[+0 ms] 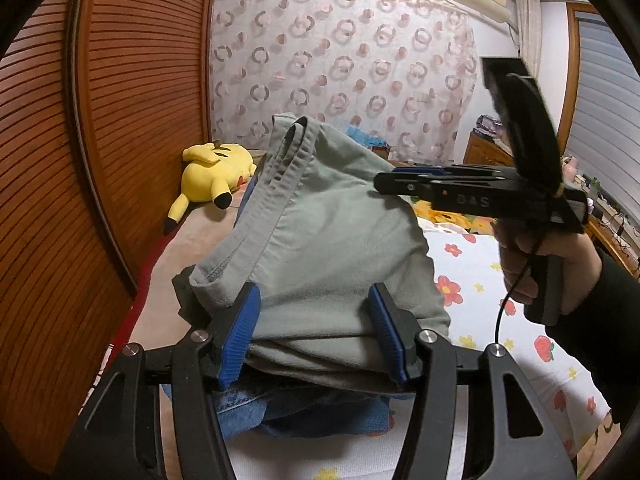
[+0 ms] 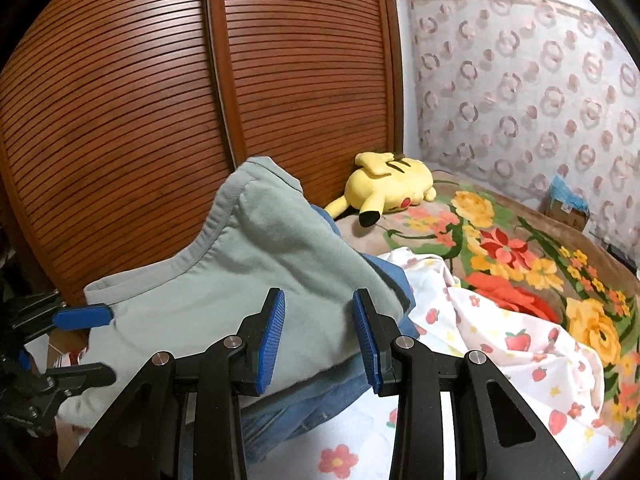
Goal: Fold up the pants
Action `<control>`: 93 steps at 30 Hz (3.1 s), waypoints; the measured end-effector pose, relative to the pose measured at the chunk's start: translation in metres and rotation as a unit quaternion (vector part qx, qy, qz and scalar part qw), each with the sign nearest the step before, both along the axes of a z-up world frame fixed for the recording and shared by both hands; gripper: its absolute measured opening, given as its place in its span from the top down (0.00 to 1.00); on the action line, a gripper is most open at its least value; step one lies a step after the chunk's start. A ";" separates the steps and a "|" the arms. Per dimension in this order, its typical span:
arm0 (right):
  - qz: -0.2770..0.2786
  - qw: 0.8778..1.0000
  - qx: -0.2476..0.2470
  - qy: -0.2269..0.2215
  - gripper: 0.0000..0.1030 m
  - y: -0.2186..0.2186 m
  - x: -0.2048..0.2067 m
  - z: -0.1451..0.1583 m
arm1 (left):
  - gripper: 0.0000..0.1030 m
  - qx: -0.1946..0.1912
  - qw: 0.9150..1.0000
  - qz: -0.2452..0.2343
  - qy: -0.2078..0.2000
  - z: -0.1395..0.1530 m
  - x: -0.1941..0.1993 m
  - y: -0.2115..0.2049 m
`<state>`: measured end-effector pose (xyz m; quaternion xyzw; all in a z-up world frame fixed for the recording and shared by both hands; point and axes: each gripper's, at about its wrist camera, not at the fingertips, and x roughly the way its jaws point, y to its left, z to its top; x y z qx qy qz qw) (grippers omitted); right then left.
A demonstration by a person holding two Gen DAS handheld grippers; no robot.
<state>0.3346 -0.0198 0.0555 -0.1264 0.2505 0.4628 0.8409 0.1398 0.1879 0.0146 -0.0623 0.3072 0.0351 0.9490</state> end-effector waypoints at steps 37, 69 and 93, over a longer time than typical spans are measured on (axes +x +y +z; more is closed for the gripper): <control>-0.137 0.986 0.055 -0.083 0.38 -0.153 -0.185 0.033 | 0.00 0.056 0.991 -0.040 -0.114 0.078 -0.059 -0.086; -0.312 0.942 0.059 -0.105 0.38 -0.169 -0.326 0.036 | 0.00 0.033 0.989 -0.103 -0.100 0.068 -0.085 -0.185; -0.325 0.937 0.061 -0.112 0.38 -0.162 -0.337 0.025 | 0.00 0.033 0.991 -0.094 -0.091 0.063 -0.091 -0.182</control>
